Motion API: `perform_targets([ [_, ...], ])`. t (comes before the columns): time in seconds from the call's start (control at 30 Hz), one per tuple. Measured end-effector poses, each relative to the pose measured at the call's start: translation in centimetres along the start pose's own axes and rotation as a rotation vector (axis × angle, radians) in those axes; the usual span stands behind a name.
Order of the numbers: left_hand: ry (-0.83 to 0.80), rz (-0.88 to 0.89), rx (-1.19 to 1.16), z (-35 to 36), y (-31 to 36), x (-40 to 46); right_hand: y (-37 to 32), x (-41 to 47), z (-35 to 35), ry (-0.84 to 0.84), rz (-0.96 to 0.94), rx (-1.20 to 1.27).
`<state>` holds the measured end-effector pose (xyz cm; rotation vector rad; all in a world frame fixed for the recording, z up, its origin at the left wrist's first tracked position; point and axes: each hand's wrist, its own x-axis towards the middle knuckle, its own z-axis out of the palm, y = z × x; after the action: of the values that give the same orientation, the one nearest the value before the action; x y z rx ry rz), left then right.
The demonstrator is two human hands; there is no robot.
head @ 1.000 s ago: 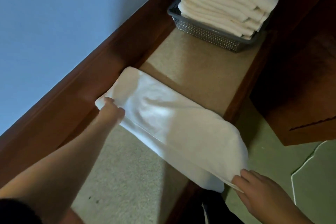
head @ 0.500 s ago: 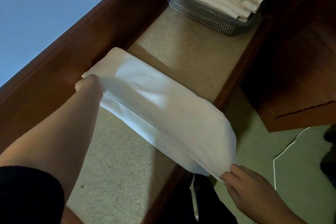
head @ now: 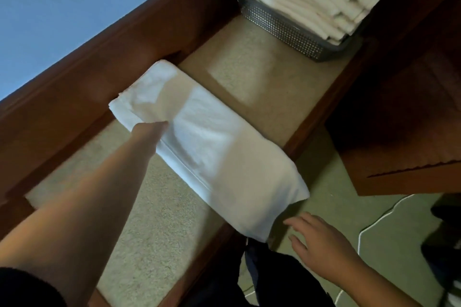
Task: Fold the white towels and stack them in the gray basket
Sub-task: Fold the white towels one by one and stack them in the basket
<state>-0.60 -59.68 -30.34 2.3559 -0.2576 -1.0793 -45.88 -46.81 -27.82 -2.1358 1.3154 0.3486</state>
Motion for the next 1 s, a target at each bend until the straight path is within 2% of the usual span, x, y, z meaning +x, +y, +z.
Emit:
perform_targets([
  [0.23, -0.066, 0.000, -0.035, 6.1, -6.2, -9.8, 3.6, 6.4, -5.1, 0.115, 0.258, 0.286],
  [0.3, -0.101, -0.014, 0.043, 7.9, -8.0, -12.2, 4.5, 8.4, -5.3, 0.105, 0.321, 0.392],
  [0.4, -0.072, -0.084, 0.114, 10.5, -10.7, -14.9, 5.7, 11.6, -5.5, -0.039, 0.358, 0.500],
  [0.57, 0.128, -0.161, 0.138, 12.8, -13.0, -19.6, 6.8, 12.7, -5.1, -0.253, 0.255, 0.556],
  [0.63, 0.166, -0.168, 0.110, 13.6, -13.7, -21.8, 7.0, 12.6, -5.4, -0.284, 0.229, 0.548],
  [0.83, 0.087, -0.150, 0.055, 17.6, -17.7, -27.1, 7.9, 12.6, -5.5, -0.293, 0.170, 0.508],
  [1.0, 0.078, -0.236, -0.039, 20.6, -22.2, -28.8, 9.0, 12.7, -4.8, -0.266, 0.128, 0.465],
])
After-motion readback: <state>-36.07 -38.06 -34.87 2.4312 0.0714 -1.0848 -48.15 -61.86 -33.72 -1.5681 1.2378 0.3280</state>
